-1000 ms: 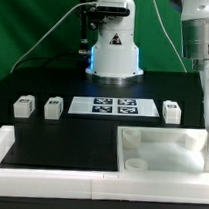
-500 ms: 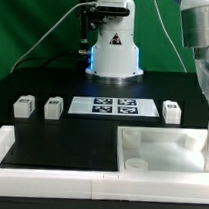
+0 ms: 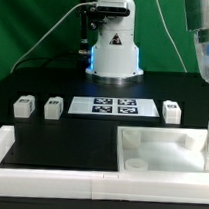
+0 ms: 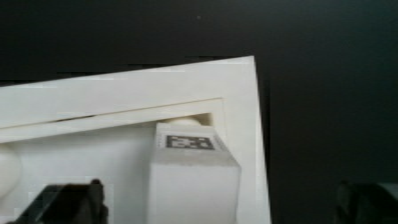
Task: Assemble one leg
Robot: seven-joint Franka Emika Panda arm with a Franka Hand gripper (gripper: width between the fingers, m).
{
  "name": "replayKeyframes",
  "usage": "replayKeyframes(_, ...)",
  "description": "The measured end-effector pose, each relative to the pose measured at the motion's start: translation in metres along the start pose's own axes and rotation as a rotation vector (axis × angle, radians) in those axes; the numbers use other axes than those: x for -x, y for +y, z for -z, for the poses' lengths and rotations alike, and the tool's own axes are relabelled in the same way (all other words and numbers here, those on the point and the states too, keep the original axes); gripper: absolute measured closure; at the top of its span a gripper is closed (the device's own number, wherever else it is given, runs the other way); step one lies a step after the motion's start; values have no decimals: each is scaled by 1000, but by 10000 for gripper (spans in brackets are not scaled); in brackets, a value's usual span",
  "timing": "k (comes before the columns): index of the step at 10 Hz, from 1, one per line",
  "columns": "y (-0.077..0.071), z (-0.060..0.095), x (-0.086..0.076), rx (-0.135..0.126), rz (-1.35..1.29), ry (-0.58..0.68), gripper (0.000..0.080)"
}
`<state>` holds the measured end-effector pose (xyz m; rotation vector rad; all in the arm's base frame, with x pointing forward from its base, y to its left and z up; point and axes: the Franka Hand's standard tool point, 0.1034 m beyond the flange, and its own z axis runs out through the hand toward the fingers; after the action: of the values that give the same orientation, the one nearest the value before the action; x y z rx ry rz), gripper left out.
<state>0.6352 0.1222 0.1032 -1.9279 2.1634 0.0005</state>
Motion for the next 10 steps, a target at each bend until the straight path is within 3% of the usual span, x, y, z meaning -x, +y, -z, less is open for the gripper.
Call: replayKeyframes(10, 1, -1, 0, 1, 1, 0, 150)
